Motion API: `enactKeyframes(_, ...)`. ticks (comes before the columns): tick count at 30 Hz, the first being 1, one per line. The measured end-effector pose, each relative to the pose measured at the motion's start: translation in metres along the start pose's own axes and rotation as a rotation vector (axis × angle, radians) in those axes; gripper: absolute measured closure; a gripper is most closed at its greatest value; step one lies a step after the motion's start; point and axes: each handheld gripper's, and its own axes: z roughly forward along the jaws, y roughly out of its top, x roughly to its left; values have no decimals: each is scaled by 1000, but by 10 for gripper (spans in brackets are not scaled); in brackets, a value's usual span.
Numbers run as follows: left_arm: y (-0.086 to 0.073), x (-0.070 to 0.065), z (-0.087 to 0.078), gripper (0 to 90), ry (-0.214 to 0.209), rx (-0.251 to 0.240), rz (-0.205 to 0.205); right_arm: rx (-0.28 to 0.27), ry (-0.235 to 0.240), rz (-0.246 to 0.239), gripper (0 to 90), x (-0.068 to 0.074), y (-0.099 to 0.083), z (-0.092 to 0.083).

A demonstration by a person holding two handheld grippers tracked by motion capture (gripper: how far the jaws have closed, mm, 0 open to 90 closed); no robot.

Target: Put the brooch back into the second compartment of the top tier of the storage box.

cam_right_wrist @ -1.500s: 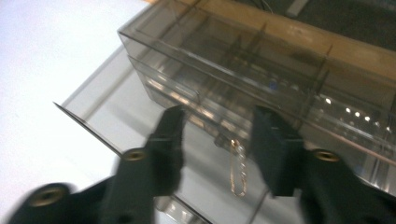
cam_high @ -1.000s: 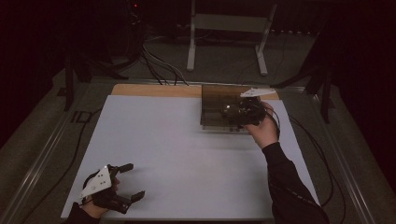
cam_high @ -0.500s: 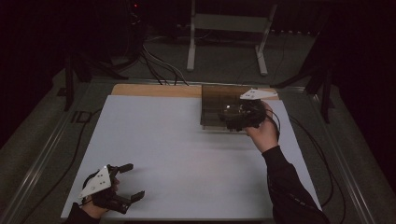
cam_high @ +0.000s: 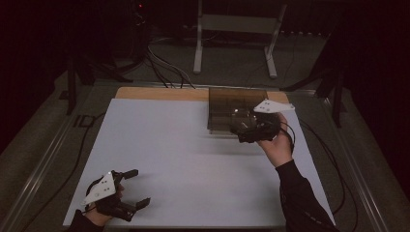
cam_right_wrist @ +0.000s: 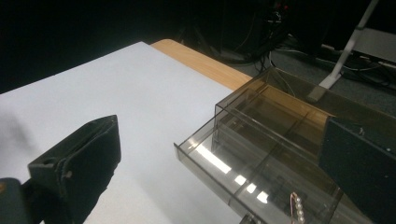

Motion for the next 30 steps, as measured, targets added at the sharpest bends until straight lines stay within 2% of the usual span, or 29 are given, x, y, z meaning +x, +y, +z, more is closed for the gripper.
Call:
enactKeyframes(14, 1, 0, 0, 6, -3, -3, 5, -1, 6, -3, 0, 10, -36, -13)
enactKeyframes(21, 1, 0, 0, 6, -4, -7, -1, 17, 4, -7, 0, 14, -56, -17)
enactKeyframes(30, 1, 0, 1, 6, -8, -1, 3, 42, 32, 7, 0, 17, -89, -18)
